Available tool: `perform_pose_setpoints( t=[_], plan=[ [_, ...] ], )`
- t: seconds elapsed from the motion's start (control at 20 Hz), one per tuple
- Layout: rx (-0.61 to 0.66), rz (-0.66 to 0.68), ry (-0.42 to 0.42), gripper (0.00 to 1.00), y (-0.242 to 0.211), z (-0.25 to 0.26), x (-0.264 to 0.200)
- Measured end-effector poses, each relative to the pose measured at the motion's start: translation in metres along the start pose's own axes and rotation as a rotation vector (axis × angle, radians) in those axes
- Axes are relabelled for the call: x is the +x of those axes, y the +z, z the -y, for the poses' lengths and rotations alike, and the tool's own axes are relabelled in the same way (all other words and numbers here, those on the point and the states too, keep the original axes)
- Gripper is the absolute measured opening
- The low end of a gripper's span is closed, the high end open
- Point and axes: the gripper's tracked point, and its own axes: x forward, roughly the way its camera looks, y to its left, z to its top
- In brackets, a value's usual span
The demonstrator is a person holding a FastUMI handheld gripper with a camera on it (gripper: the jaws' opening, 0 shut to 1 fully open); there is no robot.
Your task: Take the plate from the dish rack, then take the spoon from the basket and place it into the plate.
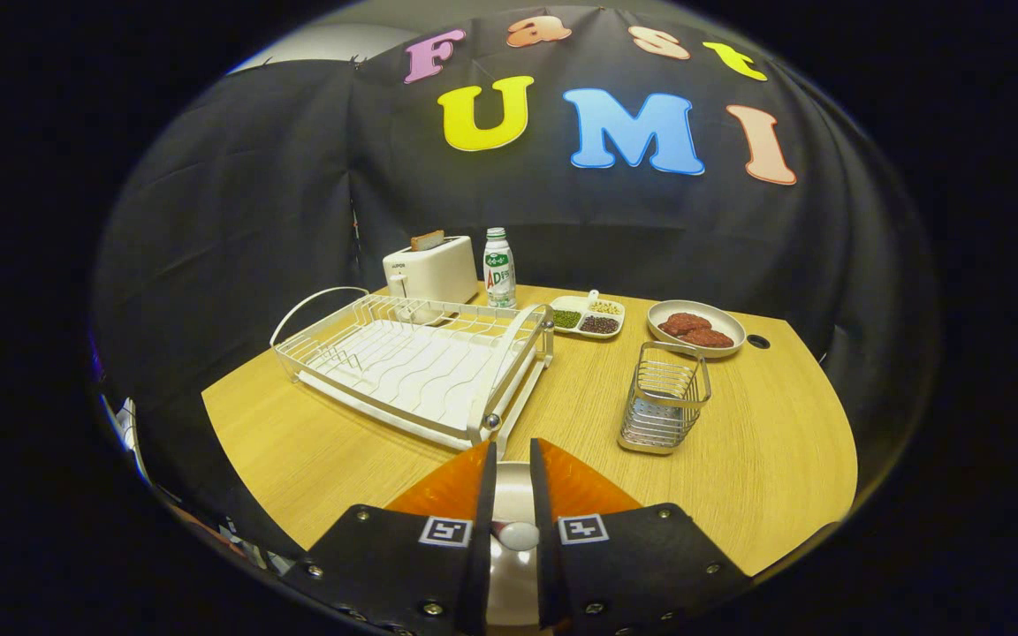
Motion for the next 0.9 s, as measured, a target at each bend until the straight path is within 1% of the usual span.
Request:
perform_pose_setpoints(
  t=[0.05, 0.1, 0.15, 0.2, 0.7, 0.75, 0.85, 0.9],
  plan=[
    [-0.009, -0.002, -0.02, 0.25, -0.001, 0.008, 0.0],
    [-0.012, -0.001, -0.026, 0.25, 0.004, 0.009, -0.009],
    [-0.012, 0.016, -0.036, 0.41, 0.007, 0.014, -0.009],
    [-0.013, 0.051, -0.058, 0.51, 0.018, 0.024, -0.015],
    [0.024, 0.401, -0.279, 0.52, 0.153, 0.115, -0.104],
    [0.037, 0.455, -0.301, 0.59, 0.167, 0.12, -0.115],
    [0.057, 0.542, -0.365, 0.96, 0.187, 0.138, -0.129],
    [0.053, 0.562, -0.383, 0.96, 0.192, 0.144, -0.134]
  ],
)
